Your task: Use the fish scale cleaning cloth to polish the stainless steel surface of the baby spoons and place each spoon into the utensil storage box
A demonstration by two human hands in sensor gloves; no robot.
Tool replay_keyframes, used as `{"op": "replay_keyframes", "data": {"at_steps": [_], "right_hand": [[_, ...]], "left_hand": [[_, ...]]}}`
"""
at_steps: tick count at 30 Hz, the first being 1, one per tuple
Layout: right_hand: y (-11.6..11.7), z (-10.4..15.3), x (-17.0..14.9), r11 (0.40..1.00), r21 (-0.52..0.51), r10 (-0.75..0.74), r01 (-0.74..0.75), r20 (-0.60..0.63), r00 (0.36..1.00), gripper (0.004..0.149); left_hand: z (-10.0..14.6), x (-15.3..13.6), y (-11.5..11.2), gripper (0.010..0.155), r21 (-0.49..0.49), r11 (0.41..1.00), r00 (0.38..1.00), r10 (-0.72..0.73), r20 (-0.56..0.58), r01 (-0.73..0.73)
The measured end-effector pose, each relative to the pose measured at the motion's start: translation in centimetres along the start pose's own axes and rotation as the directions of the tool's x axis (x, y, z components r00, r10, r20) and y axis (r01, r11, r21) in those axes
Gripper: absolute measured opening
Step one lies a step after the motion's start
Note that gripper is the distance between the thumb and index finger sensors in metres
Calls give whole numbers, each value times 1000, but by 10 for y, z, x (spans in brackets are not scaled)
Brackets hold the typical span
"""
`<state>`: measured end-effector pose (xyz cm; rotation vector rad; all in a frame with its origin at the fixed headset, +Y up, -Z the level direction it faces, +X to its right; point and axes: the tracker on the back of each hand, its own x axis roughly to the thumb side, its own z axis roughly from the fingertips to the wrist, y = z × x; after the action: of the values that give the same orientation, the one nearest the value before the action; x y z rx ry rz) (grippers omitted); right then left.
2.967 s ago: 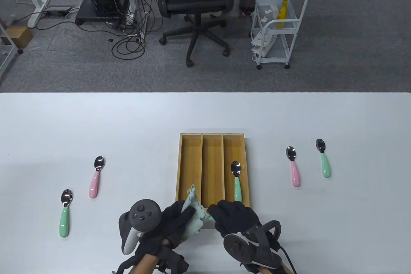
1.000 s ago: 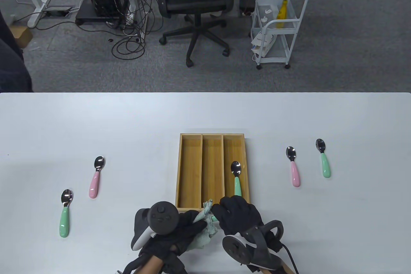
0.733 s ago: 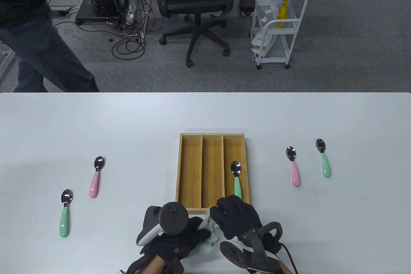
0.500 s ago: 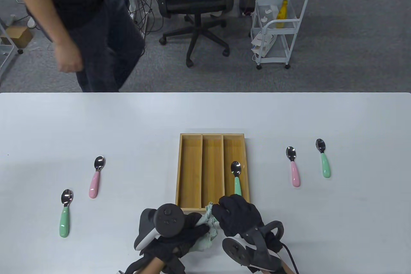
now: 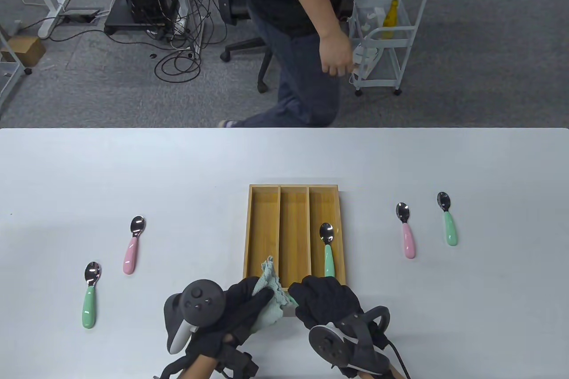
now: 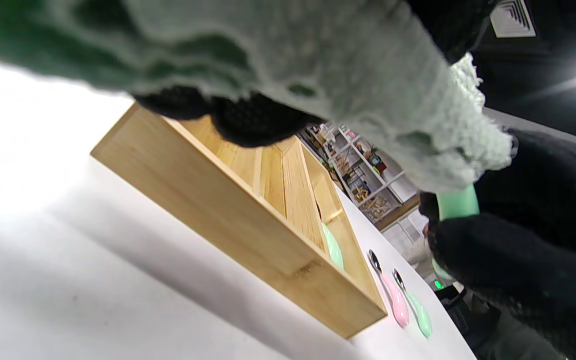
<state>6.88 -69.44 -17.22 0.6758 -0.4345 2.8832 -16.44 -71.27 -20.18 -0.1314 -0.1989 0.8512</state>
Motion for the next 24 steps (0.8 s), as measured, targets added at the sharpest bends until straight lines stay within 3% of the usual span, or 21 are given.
{"op": "replay_keyframes", "data": {"at_steps": [10, 24], "right_hand": [[1, 0, 2, 1000, 3, -12, 12, 4, 1000, 53], [0, 1, 3, 1000, -2, -7, 7, 11, 1000, 52]], "left_hand": [[4, -2, 8, 46, 109, 994, 1000, -17, -24, 19], [7, 0, 10, 45, 166, 980, 994, -113, -11, 113]]}}
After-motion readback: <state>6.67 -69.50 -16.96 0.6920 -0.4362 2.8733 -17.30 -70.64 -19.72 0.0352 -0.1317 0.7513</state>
